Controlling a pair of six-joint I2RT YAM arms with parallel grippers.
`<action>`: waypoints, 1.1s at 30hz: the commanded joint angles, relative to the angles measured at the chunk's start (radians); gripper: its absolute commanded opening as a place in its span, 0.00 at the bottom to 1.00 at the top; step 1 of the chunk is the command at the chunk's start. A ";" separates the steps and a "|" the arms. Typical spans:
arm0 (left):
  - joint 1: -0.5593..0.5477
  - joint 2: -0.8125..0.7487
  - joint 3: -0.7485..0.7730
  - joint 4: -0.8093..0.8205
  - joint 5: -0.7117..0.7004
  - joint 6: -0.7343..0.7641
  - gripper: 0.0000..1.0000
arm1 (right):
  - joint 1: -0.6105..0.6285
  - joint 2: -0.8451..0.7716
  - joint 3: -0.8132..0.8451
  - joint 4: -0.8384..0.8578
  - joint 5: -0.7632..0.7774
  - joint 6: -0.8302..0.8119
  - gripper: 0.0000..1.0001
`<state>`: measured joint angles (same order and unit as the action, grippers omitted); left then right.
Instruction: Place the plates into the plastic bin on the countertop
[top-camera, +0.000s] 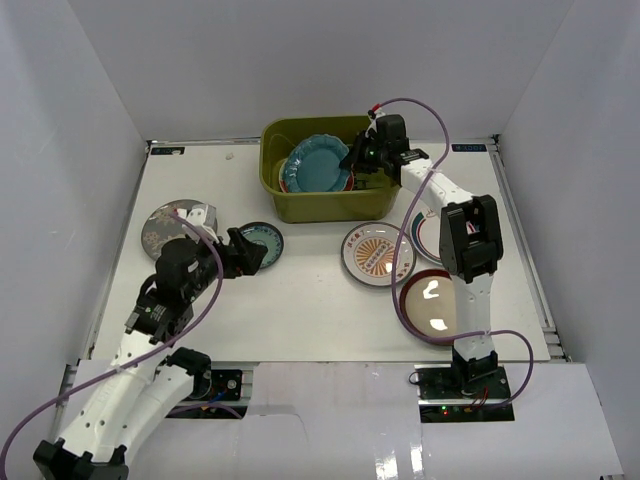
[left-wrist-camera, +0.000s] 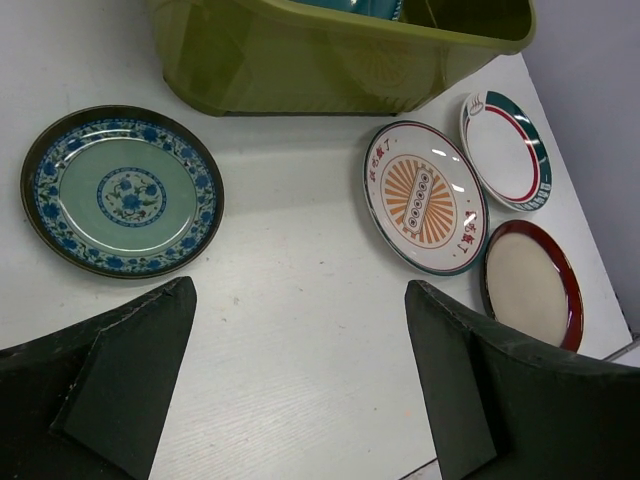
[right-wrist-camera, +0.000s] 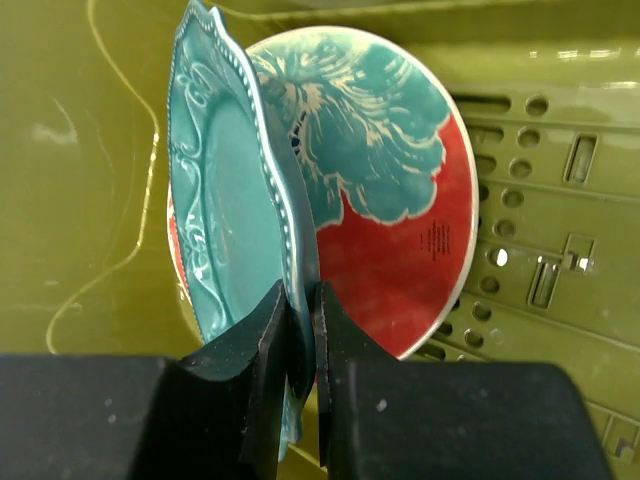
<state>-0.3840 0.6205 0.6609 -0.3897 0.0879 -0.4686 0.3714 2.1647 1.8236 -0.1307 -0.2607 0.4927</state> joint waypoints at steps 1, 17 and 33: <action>-0.004 0.033 0.014 0.028 0.004 -0.042 0.95 | -0.002 -0.062 0.013 0.163 -0.026 0.043 0.09; 0.172 0.278 -0.110 0.247 -0.183 -0.418 0.91 | 0.004 -0.173 -0.130 0.118 0.098 -0.032 0.73; 0.605 0.453 -0.264 0.357 -0.221 -0.585 0.89 | 0.008 -0.526 -0.369 0.197 -0.069 -0.138 0.99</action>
<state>0.2077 1.0637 0.4088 -0.0834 -0.1005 -0.9871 0.3763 1.7279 1.4971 -0.0120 -0.2409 0.3920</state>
